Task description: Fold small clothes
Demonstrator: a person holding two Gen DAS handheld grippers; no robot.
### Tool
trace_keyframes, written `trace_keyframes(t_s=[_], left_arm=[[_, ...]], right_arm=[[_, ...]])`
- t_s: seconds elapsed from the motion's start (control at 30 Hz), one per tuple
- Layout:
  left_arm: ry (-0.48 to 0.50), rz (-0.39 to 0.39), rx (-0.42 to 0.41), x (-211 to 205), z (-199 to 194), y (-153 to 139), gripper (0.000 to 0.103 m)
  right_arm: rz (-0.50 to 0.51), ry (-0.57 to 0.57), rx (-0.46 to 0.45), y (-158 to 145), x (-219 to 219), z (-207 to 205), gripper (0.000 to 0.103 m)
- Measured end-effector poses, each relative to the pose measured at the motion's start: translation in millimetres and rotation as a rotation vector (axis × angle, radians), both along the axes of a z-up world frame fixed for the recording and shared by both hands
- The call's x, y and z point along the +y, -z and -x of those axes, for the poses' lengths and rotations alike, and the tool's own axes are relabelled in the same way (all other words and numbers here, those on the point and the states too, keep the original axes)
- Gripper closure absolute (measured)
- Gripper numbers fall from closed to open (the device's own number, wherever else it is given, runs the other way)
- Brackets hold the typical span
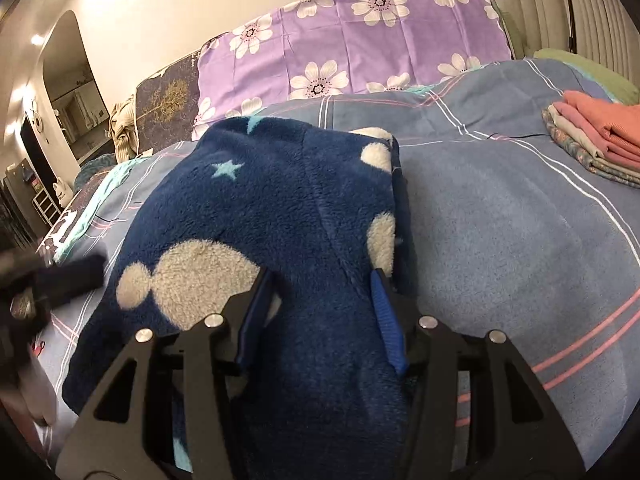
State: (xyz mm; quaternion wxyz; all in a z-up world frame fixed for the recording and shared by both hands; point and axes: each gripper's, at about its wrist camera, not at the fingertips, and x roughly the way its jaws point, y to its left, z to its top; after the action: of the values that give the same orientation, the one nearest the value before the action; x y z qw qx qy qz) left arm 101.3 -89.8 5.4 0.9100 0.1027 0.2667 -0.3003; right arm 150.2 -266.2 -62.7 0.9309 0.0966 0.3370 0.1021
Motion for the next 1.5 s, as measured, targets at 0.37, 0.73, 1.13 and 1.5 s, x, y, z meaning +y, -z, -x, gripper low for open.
trace_keyframes(t_s=[0.37,0.73,1.13,1.5], left_arm=[[-0.006,-0.052,0.119,-8,-56,43,0.083],[0.008,-0.03,0.131,-6,-60,39,0.083],[-0.031,0.103,0.029,25,-98,-19,0.083],[-0.2,-0.147,0.032,-4,-201,63,0.078]], right_arm=[[0.059,-0.014,0.049,-17,5,8,0.052],[-0.018,-0.062,0.019,-83,23,-69,0.051],[0.029,-0.023,0.169,-10,30,-105,0.049],[0.025,0.0,0.157,-15,20,-99,0.049]])
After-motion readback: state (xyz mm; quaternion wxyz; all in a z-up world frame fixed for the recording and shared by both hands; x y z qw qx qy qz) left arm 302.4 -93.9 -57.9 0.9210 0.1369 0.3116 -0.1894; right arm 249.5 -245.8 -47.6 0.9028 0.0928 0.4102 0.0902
